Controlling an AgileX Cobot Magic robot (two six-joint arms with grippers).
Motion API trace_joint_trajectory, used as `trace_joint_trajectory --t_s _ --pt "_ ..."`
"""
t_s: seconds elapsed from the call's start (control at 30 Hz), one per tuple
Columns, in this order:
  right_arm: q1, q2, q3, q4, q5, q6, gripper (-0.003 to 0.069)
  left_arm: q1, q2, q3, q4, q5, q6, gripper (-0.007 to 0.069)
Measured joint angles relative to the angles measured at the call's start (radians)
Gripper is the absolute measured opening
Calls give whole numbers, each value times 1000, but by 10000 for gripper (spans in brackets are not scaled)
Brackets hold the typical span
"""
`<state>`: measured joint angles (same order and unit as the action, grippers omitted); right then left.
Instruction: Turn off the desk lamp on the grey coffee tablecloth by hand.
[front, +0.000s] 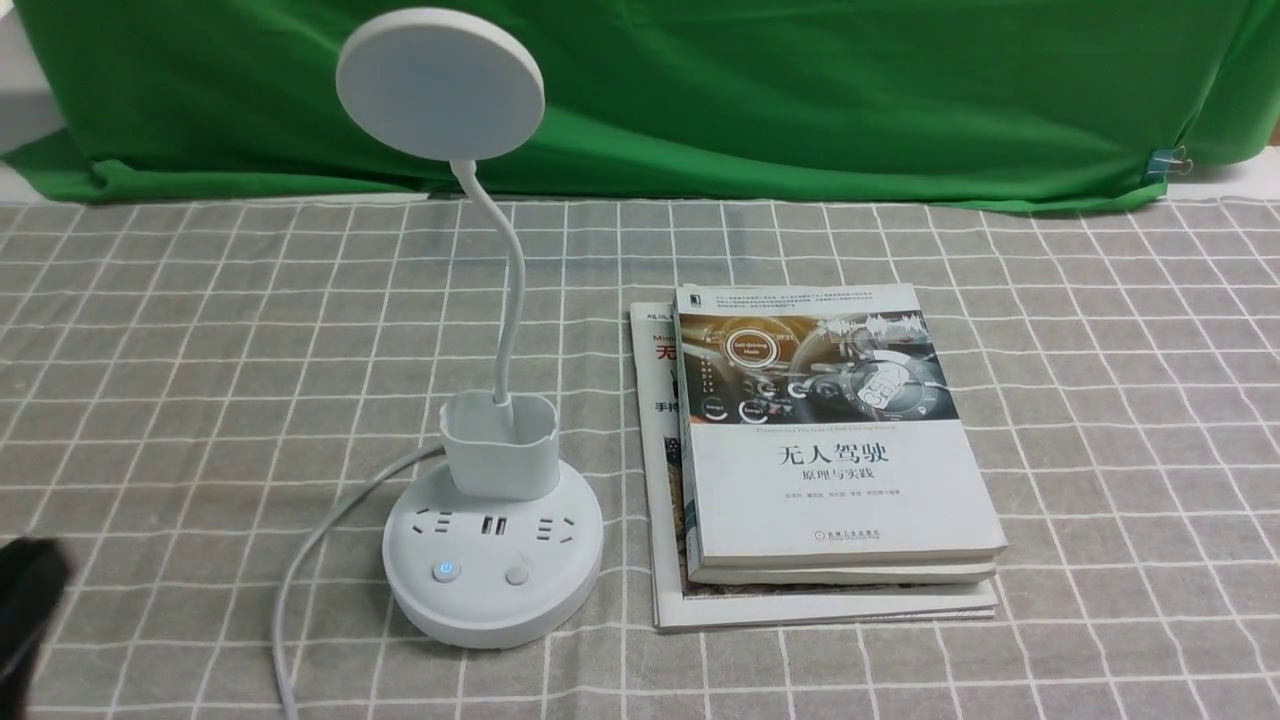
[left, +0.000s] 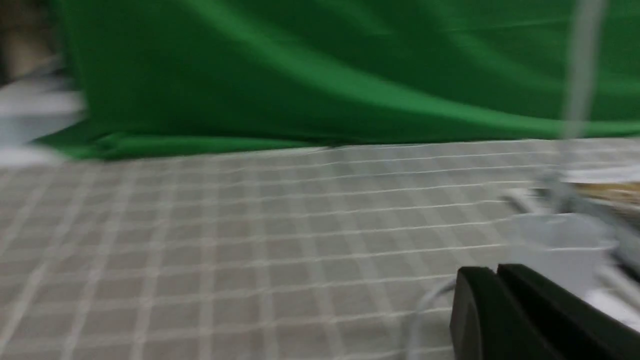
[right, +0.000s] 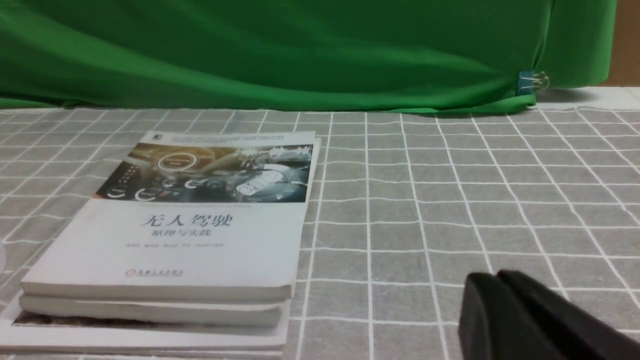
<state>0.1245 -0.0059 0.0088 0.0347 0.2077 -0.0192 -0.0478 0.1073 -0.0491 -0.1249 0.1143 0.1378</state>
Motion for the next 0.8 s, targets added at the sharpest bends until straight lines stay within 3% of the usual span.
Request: trace_joint_trajectory --t_s 0.17,0.8 --pt "0 0 0 0 0 0 36 76 -102 55 -23 84 -5 17" --pt "0 0 0 0 0 0 36 74 -109 56 -24 130 -29 19"
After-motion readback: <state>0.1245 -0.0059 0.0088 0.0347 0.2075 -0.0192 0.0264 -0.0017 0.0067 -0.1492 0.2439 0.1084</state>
